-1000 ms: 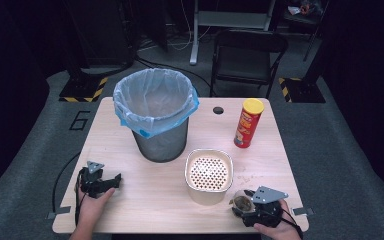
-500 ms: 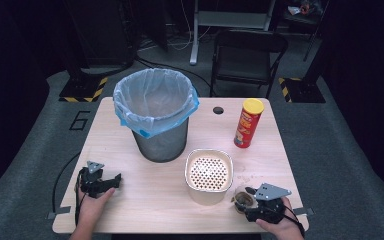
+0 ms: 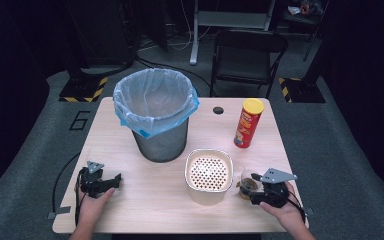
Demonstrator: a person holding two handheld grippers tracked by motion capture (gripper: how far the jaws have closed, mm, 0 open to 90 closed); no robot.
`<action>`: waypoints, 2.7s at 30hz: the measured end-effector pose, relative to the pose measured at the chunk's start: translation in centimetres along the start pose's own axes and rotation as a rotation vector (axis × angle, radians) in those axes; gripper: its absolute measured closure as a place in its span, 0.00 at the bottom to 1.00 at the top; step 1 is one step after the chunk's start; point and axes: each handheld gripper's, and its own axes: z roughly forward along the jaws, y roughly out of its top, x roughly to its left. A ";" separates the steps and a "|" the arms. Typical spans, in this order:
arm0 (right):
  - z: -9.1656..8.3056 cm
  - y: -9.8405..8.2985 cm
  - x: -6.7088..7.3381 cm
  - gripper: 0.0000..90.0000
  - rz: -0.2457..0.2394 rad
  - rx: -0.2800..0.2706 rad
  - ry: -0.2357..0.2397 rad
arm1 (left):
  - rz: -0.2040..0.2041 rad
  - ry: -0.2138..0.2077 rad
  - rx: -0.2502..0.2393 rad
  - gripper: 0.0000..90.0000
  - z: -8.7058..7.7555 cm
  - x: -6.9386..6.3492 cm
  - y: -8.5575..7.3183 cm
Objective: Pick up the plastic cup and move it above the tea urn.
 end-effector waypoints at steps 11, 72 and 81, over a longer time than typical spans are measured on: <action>2.6 0.6 -2.9 0.34 0.048 -0.006 -0.054 | 0.000 0.000 -0.001 0.15 0.0 0.0 0.0; 0.8 13.0 -3.1 0.36 -0.147 -0.081 -0.018 | -0.002 -0.005 0.003 0.15 0.0 0.0 0.0; 2.5 15.1 -2.6 0.37 -0.241 -0.119 -0.032 | -0.001 -0.007 0.004 0.15 0.0 0.0 0.0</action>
